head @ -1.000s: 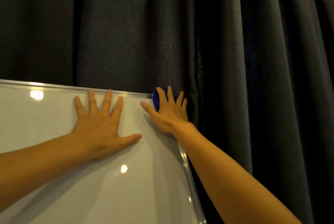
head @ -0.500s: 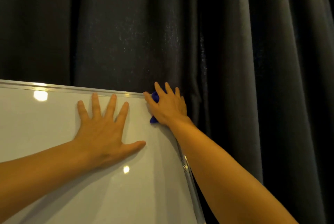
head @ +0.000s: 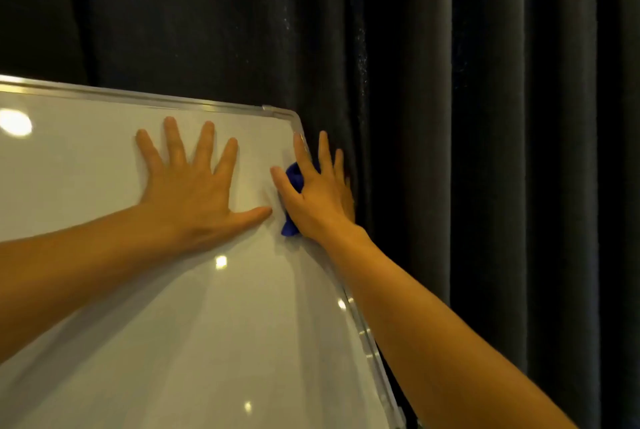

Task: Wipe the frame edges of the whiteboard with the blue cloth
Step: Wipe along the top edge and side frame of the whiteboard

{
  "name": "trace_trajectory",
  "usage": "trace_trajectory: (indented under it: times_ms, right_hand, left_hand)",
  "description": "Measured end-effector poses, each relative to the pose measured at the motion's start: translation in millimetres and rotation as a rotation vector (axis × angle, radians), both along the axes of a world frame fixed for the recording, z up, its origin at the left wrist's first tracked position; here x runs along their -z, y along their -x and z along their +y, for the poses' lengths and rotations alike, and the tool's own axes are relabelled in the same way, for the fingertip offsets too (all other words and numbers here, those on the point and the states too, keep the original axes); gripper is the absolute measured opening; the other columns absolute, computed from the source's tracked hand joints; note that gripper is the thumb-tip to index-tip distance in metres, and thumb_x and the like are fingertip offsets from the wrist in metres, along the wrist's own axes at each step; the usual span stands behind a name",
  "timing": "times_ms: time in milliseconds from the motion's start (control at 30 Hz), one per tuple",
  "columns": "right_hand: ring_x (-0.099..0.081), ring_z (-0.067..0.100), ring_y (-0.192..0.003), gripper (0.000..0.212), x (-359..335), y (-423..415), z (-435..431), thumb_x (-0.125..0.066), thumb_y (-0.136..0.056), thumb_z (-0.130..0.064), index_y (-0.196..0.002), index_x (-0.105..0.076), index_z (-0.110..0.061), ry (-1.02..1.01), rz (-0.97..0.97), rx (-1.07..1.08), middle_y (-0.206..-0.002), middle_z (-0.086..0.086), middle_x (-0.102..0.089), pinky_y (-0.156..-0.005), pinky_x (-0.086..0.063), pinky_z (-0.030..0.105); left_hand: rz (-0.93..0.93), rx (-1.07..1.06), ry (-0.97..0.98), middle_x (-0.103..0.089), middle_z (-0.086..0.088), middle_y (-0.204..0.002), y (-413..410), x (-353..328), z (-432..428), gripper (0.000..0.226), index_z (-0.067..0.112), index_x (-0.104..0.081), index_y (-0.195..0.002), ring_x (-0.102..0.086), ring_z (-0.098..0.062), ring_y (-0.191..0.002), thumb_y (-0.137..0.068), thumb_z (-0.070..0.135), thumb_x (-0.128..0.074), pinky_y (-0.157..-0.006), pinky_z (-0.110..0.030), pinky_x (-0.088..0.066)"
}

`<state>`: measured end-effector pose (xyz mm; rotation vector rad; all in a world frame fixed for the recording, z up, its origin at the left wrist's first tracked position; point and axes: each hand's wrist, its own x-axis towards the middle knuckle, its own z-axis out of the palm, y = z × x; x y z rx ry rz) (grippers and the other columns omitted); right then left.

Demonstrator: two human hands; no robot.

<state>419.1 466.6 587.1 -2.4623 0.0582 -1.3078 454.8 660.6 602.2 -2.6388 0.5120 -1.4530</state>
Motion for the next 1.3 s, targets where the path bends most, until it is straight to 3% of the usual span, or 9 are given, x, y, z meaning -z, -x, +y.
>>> trace_trajectory:
  times_ms: [200, 300, 400, 467, 567, 700, 900, 1033, 1300]
  right_hand:
    - [0.017, 0.03, -0.148, 0.073, 62.9, 15.5, 8.9, -0.015, -0.082, -0.085, -0.146, 0.007, -0.057, 0.002, -0.146, 0.158, -0.163, -0.013, 0.014, -0.114, 0.008, 0.056]
    - [-0.002, 0.027, -0.15, 0.072, 95.8, 41.4, -7.1, -0.021, -0.085, -0.081, -0.147, 0.003, -0.056, -0.289, -0.081, 0.154, -0.165, -0.012, 0.0, -0.116, -0.011, 0.049]
    - [-0.042, 0.027, -0.135, 0.068, 97.3, 59.4, -17.6, -0.035, -0.091, -0.071, -0.152, -0.023, -0.043, -0.824, -0.025, -0.006, -0.151, -0.002, -0.042, -0.097, -0.038, 0.031]
    - [-0.052, 0.023, -0.122, 0.065, 96.3, 67.4, -5.9, -0.037, -0.088, -0.073, -0.147, -0.035, -0.044, -0.795, -0.026, 0.005, -0.131, -0.007, -0.057, -0.086, -0.038, 0.027]
    - [-0.039, 0.024, -0.137, 0.074, 114.5, 73.2, 14.1, -0.025, -0.08, -0.084, -0.147, -0.021, -0.052, -0.519, -0.054, 0.078, -0.156, -0.006, -0.034, -0.1, -0.042, 0.038]
    - [0.003, 0.022, -0.151, 0.087, 169.3, 87.1, 5.0, -0.016, -0.08, -0.086, -0.152, 0.004, -0.042, -0.336, 0.014, 0.255, -0.165, -0.011, 0.002, -0.119, -0.017, 0.049]
    - [0.013, 0.024, -0.149, 0.095, 165.0, 96.2, 0.6, -0.016, -0.075, -0.09, -0.152, 0.009, -0.04, -0.574, 0.116, 0.14, -0.164, -0.011, 0.01, -0.118, -0.01, 0.054]
    - [0.005, 0.02, -0.15, 0.088, 173.5, 88.3, 43.2, -0.01, -0.077, -0.089, -0.151, -0.018, -0.043, -0.374, -0.008, 0.177, -0.165, -0.007, -0.003, -0.117, 0.001, 0.044]
    - [0.006, 0.012, -0.148, 0.071, 248.8, 127.9, 52.4, -0.019, -0.088, -0.077, -0.151, -0.012, -0.046, -0.377, -0.039, 0.25, -0.164, -0.011, -0.005, -0.117, -0.006, 0.042]
  left_hand:
    - [0.011, 0.077, -0.073, 0.014, -0.014, -0.165, 15.4, 18.6, 9.5, 0.123, 0.029, 0.014, -0.155, 0.019, -0.052, -0.145, -0.054, 0.099, 0.01, -0.113, -0.071, 0.008]
    - [0.029, 0.134, -0.141, 0.017, -0.017, -0.164, 21.5, 24.8, 14.9, 0.122, 0.025, 0.012, -0.155, 0.02, -0.054, -0.143, -0.058, 0.098, 0.006, -0.113, -0.071, 0.009]
    - [0.027, 0.139, -0.178, 0.016, -0.018, -0.163, 31.6, 34.1, 10.6, 0.123, 0.025, 0.013, -0.155, 0.019, -0.057, -0.142, -0.057, 0.099, 0.005, -0.111, -0.073, 0.01]
    - [0.028, 0.107, -0.173, 0.016, -0.018, -0.163, 38.6, 38.1, 6.0, 0.124, 0.026, 0.014, -0.155, 0.018, -0.059, -0.141, -0.055, 0.099, 0.006, -0.107, -0.075, 0.011]
    - [0.024, 0.107, -0.164, 0.016, -0.016, -0.164, 44.7, 43.2, 0.7, 0.122, 0.028, 0.014, -0.154, 0.018, -0.057, -0.142, -0.054, 0.098, 0.009, -0.106, -0.077, 0.009]
    - [0.049, 0.176, -0.278, 0.018, -0.016, -0.164, 51.2, 63.4, -12.3, 0.12, 0.028, 0.016, -0.154, 0.02, -0.055, -0.142, -0.057, 0.097, 0.008, -0.111, -0.074, 0.007]
    - [0.094, 0.195, -0.408, 0.022, -0.016, -0.163, 67.1, 98.9, -35.0, 0.126, 0.028, 0.021, -0.153, 0.023, -0.06, -0.139, -0.051, 0.1, 0.008, -0.108, -0.077, 0.011]
    - [0.105, 0.18, -0.466, 0.023, -0.019, -0.162, 66.7, 104.5, -33.2, 0.126, 0.024, 0.024, -0.151, 0.024, -0.06, -0.139, -0.049, 0.097, 0.011, -0.107, -0.079, 0.006]
    - [0.063, 0.235, -0.539, 0.02, -0.018, -0.163, 72.1, 106.8, -32.8, 0.127, 0.023, 0.019, -0.153, 0.02, -0.056, -0.143, -0.05, 0.097, 0.015, -0.108, -0.078, 0.001]
